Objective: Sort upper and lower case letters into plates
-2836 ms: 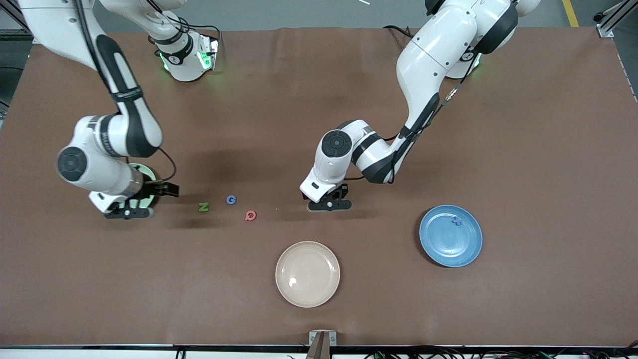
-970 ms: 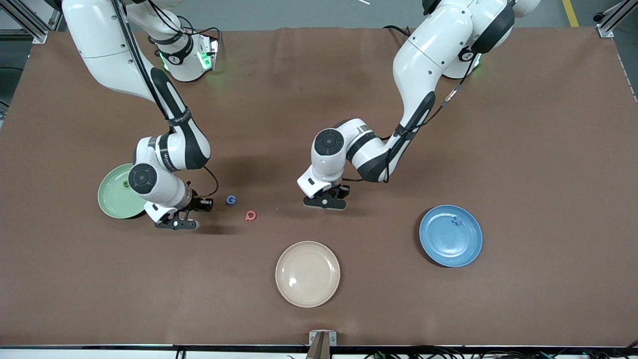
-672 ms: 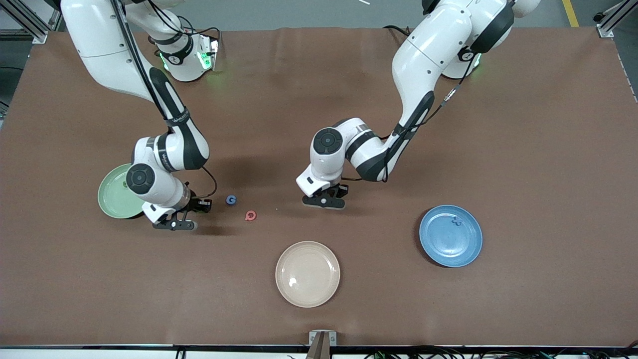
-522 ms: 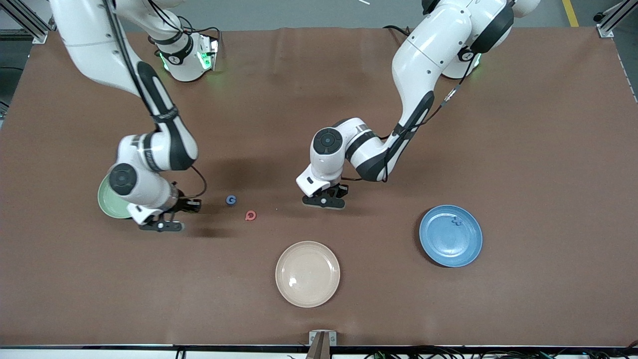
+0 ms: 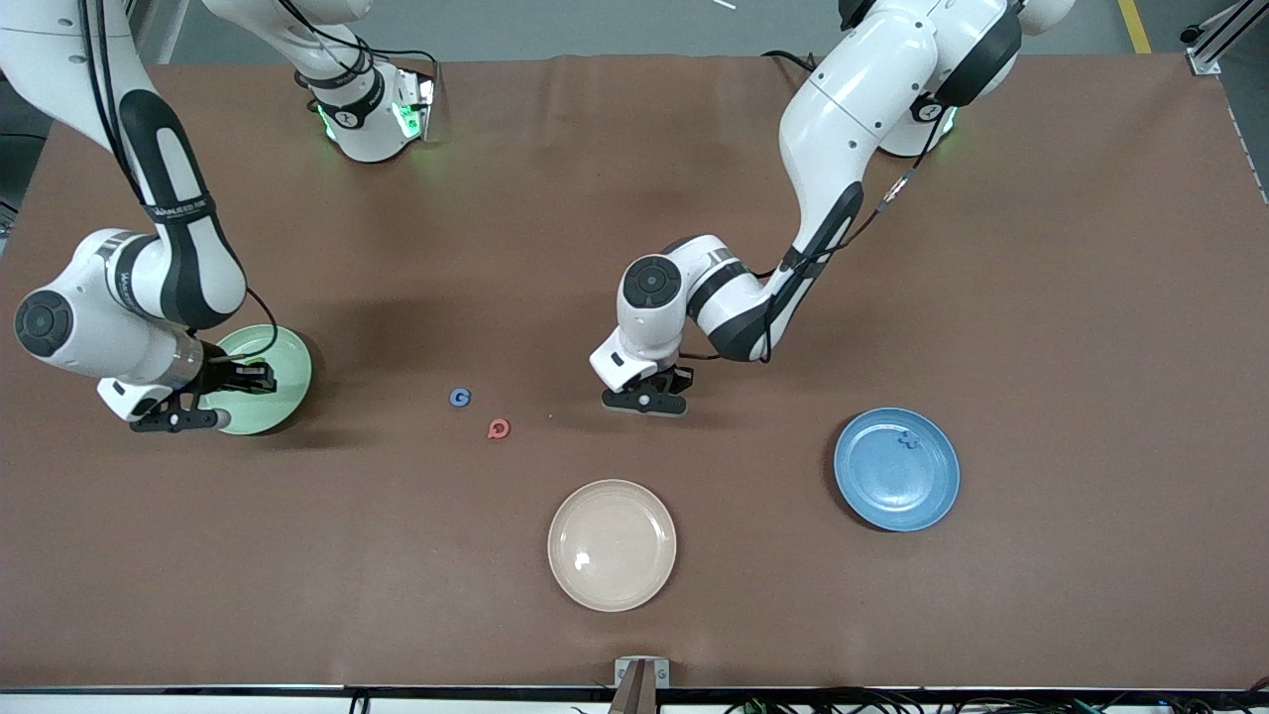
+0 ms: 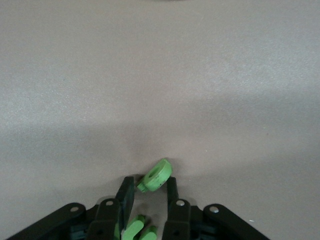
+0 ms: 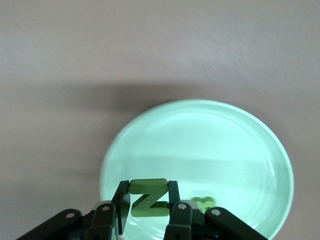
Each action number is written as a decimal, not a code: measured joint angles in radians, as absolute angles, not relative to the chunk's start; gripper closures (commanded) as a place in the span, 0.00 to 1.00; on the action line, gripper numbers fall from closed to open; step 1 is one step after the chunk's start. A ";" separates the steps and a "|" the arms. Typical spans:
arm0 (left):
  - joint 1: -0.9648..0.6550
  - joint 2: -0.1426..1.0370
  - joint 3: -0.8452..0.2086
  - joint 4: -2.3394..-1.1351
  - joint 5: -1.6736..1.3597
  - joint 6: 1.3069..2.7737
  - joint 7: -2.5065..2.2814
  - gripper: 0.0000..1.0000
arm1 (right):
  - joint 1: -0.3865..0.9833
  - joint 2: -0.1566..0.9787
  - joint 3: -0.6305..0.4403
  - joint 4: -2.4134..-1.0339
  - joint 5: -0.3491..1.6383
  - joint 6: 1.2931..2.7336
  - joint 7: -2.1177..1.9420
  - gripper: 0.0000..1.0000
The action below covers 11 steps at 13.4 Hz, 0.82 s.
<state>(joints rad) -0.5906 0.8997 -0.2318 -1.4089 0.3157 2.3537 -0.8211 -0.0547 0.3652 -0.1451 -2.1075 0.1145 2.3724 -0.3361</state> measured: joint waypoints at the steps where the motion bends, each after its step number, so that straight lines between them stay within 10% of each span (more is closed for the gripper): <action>1: -0.591 0.901 -0.231 -1.409 0.316 2.354 -0.821 0.67 | -0.073 0.366 -0.145 -2.152 0.114 2.432 -0.354 0.87; 9: -0.591 0.903 -0.231 -1.407 0.316 2.355 -0.821 0.96 | -0.081 0.385 -0.128 -2.248 0.113 2.574 -0.362 0.82; 10: -0.591 0.903 -0.231 -1.407 0.316 2.355 -0.821 0.98 | -0.081 0.389 -0.128 -2.248 0.113 2.575 -0.362 0.69; 11: -0.591 0.903 -0.231 -1.407 0.316 2.355 -0.821 0.98 | -0.081 0.393 -0.128 -2.248 0.113 2.577 -0.362 0.33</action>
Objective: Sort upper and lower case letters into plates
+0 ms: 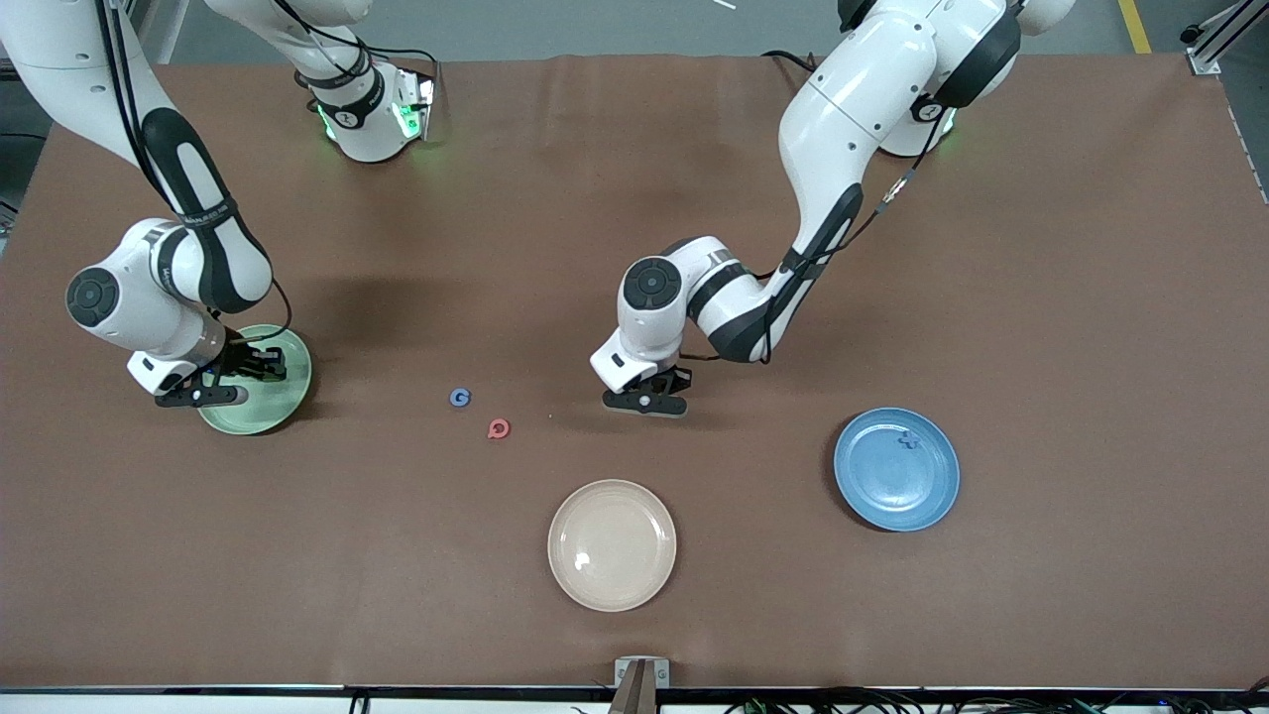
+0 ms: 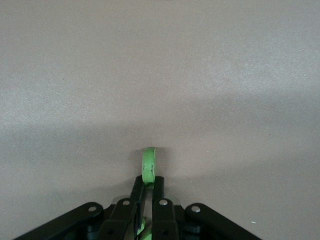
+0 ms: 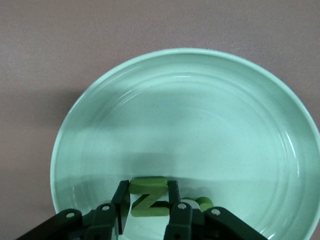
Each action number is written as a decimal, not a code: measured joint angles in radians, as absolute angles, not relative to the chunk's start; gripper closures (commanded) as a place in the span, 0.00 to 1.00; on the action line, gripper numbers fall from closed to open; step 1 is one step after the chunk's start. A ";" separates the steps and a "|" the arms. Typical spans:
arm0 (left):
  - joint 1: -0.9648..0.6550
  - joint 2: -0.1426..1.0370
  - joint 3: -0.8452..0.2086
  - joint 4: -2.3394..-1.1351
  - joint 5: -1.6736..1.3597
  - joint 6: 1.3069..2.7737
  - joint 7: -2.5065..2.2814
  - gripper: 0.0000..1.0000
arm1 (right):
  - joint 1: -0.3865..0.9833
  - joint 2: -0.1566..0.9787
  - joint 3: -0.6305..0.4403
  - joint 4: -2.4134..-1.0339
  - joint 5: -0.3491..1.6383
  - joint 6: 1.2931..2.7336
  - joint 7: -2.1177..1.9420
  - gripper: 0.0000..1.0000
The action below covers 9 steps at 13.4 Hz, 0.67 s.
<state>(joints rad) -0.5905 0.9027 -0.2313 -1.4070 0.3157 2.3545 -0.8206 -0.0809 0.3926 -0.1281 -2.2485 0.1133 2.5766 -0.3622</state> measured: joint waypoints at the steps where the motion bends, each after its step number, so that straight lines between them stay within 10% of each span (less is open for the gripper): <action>1: -0.591 0.903 -0.231 -1.407 0.316 2.355 -0.821 0.99 | -0.081 0.395 -0.128 -2.248 0.113 2.577 -0.362 0.00; 9: -0.545 0.832 -0.222 -1.364 0.316 2.256 -0.821 1.00 | 0.097 0.334 -0.115 -2.065 0.114 2.280 -0.103 0.00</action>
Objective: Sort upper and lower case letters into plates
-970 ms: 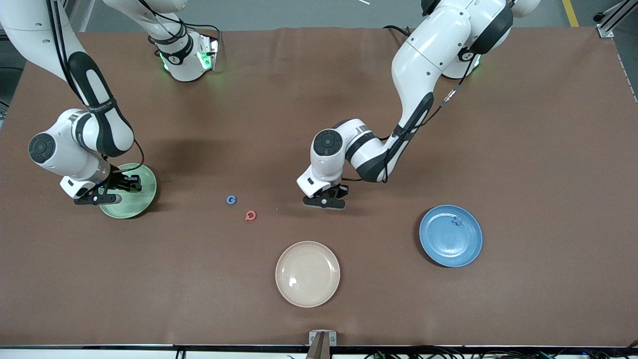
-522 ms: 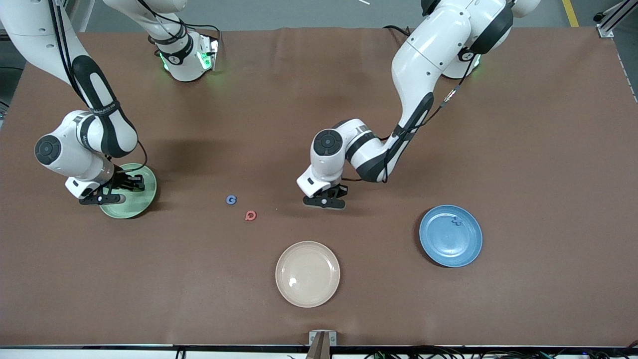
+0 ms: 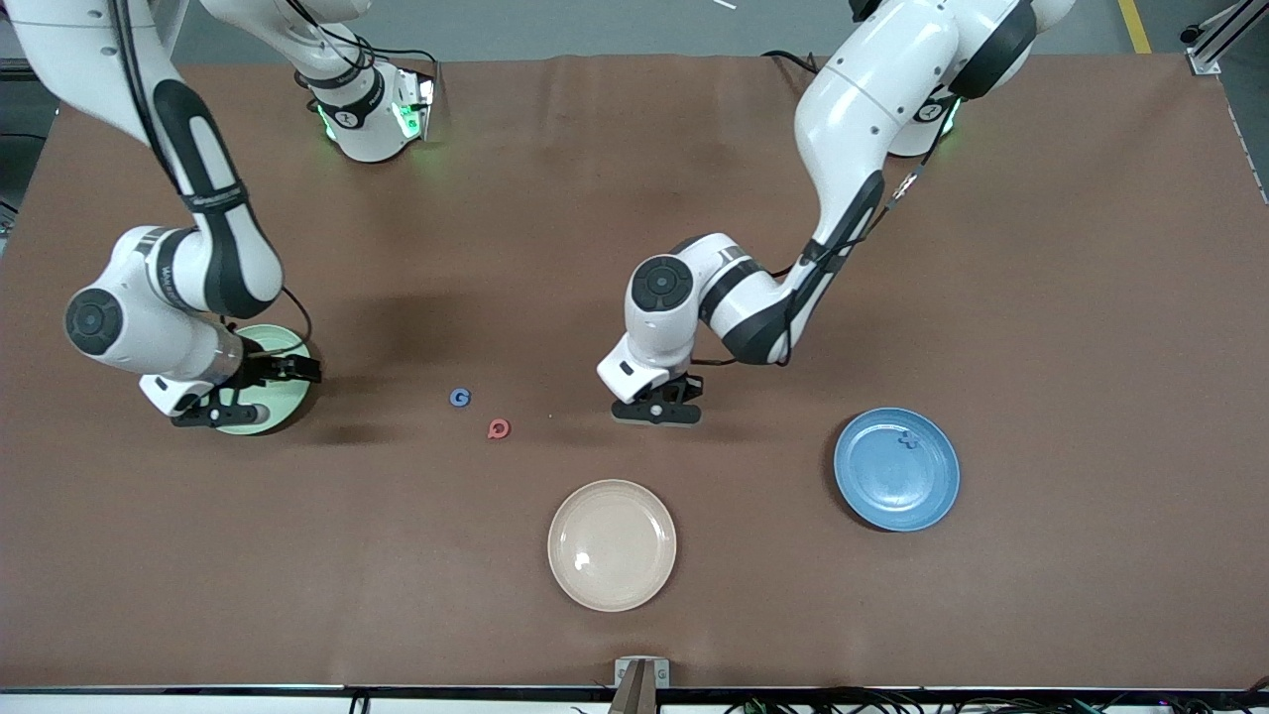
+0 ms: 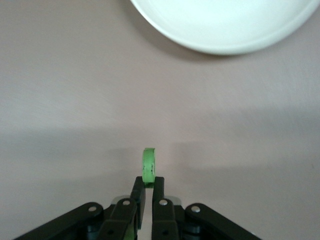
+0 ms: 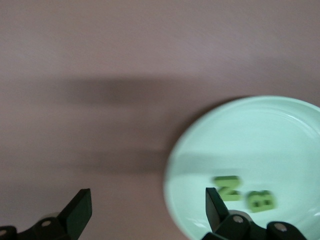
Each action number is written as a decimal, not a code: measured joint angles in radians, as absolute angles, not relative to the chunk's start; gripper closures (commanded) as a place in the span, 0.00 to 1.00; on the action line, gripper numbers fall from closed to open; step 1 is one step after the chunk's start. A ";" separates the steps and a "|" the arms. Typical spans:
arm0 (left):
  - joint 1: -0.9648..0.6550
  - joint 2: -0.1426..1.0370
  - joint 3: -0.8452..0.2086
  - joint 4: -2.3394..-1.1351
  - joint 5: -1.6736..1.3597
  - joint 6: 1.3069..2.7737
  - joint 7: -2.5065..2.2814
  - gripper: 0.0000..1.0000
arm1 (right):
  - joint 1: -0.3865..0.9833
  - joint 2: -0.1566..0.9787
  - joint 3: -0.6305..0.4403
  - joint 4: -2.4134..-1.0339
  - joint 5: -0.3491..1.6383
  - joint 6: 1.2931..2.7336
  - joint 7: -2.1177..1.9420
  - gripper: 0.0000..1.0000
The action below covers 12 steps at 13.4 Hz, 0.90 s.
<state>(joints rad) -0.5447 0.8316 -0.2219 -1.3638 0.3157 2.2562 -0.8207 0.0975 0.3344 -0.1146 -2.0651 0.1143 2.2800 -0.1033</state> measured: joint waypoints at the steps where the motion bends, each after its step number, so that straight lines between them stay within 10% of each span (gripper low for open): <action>1: -0.511 0.801 -0.219 -1.362 0.316 2.218 -0.821 1.00 | 0.151 0.334 -0.112 -2.057 0.114 2.281 -0.027 0.00; 12: -0.001 0.720 -0.214 -1.405 0.344 2.024 -0.514 0.94 | 0.447 0.491 -0.109 -2.024 0.115 2.471 0.424 0.01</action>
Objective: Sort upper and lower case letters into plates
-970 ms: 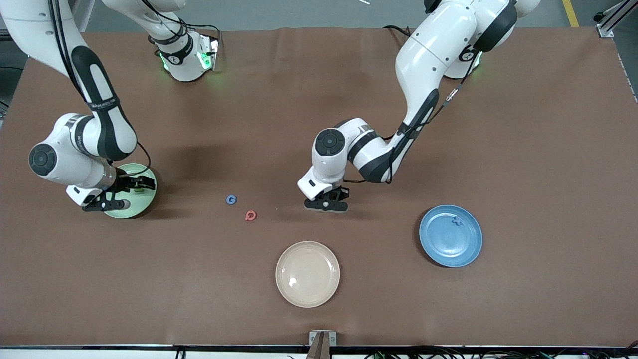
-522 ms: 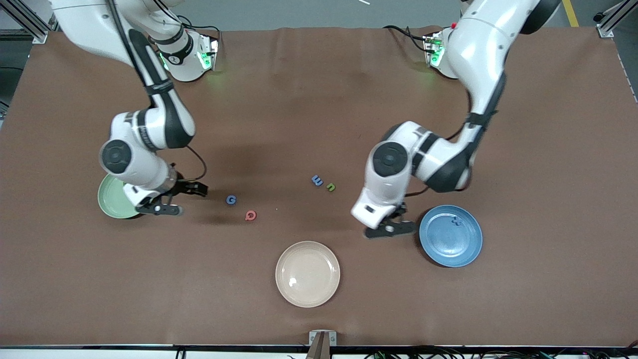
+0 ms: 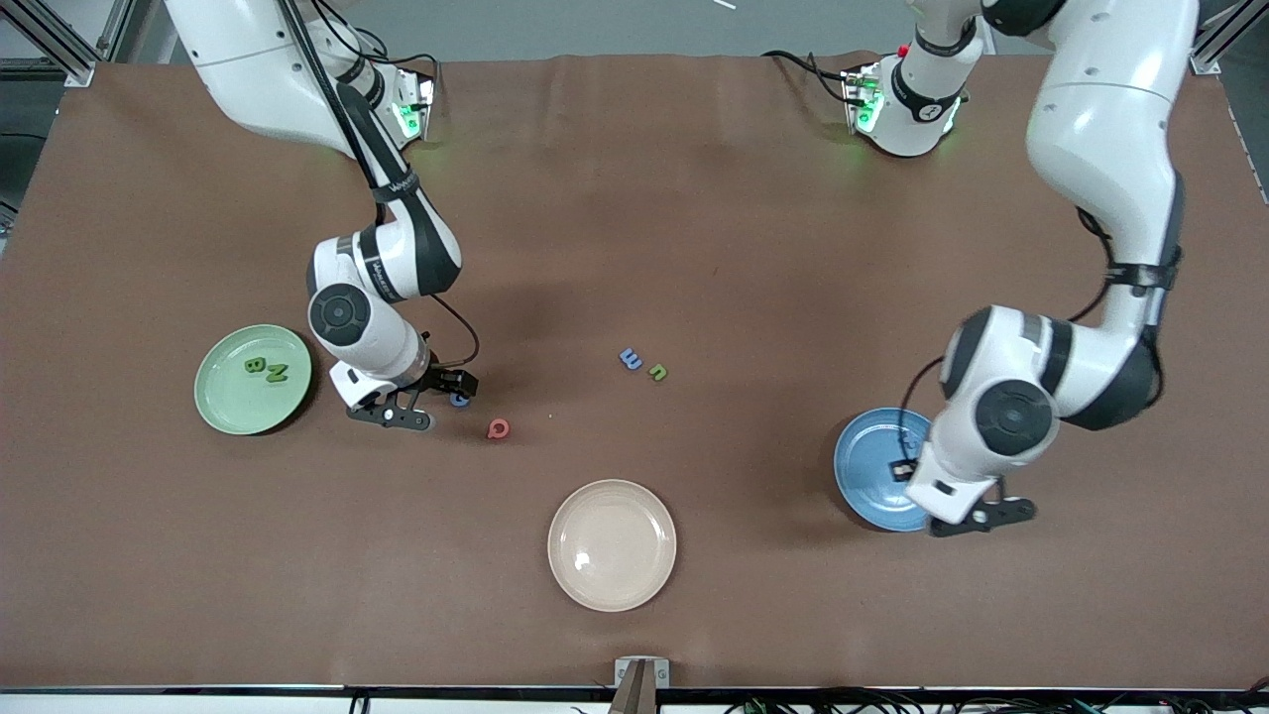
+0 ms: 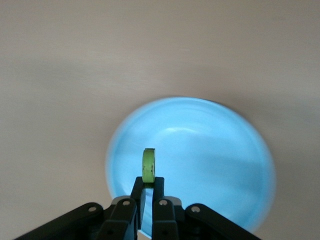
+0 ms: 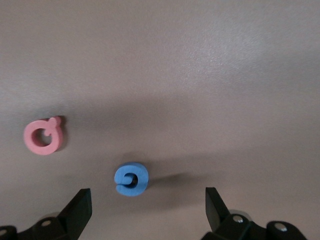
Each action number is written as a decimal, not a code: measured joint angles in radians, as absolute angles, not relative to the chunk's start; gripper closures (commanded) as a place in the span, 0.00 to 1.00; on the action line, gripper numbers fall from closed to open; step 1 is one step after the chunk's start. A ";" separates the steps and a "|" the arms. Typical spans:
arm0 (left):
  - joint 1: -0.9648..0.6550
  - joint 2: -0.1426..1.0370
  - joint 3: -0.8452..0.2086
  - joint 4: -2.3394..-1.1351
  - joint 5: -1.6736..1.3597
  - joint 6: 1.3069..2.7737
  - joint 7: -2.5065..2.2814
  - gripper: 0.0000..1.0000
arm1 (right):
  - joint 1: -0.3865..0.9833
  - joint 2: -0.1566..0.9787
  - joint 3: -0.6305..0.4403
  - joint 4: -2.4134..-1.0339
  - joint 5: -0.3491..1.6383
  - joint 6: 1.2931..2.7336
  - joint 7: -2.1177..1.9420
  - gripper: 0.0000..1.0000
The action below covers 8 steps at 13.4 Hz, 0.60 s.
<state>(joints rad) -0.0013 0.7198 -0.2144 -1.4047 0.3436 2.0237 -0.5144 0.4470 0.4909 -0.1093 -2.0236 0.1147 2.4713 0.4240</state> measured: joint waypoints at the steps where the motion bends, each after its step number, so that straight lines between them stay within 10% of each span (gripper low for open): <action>1: 0.032 0.734 -0.215 -1.408 0.344 2.029 -0.493 0.94 | 0.451 0.508 -0.109 -2.022 0.115 2.484 0.424 0.05; 8: 0.021 0.785 -0.236 -1.418 0.332 2.067 -0.506 0.96 | 0.484 0.555 -0.110 -2.011 0.115 2.521 0.432 0.49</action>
